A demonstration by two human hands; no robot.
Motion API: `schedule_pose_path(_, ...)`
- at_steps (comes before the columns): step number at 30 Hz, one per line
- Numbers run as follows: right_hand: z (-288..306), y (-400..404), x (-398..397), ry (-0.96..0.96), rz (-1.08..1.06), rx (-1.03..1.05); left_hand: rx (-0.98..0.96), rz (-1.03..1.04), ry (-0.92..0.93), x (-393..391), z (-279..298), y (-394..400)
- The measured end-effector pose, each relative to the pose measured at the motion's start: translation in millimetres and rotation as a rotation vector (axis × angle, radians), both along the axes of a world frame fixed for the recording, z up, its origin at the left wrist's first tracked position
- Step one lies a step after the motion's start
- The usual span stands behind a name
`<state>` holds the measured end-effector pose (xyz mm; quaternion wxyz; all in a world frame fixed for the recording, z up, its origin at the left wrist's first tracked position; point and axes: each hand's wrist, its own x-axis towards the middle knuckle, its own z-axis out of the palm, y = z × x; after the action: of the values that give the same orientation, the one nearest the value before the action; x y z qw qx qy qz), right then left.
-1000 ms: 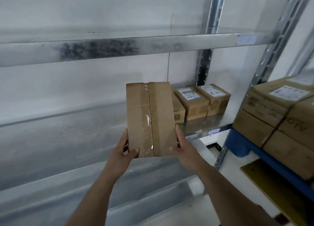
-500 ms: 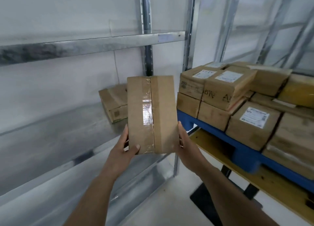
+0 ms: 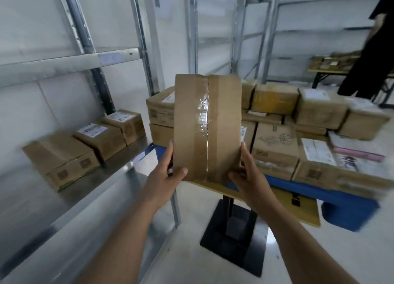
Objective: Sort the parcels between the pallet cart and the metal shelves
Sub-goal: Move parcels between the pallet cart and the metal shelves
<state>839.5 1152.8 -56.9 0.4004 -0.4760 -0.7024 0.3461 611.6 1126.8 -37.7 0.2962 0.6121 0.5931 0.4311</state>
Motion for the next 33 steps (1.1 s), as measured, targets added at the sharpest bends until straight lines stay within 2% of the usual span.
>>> schedule_pose_path(5, 15.7, 11.5, 33.4, 0.059, -0.148, -0.028, 0.041, -0.151, 0.077, 33.0, 15.1, 48.5)
schedule_pose_path(10, 25.4, 35.0, 53.6, 0.021, -0.290, -0.050, 0.081, -0.265, 0.002, 61.4, 19.7, 93.0)
schedule_pose_path(13, 25.7, 52.1, 62.1, 0.025, -0.318, -0.056, 0.056, -0.281, 0.062, 69.9, 16.4, 118.6)
schedule_pose_path(18, 20.5, 80.8, 68.5, 0.037, -0.328, -0.088, 0.025, -0.305, 0.058, 78.8, 8.8, 161.2)
schedule_pose_path(25, 10.6, 114.9, 62.4, -0.059, -0.454, -0.121, 0.075, -0.267, 0.124, 81.0, -4.8, 206.4)
schedule_pose_path(29, 7.6, 126.8, 62.9, -0.061, -0.458, -0.110, 0.165, -0.277, 0.371, 69.0, 2.7, 213.3)
schedule_pose_path(33, 4.2, 129.6, 61.3, -0.087, -0.402, -0.050, 0.415, -0.157, 0.651, 54.2, 28.7, 217.3)
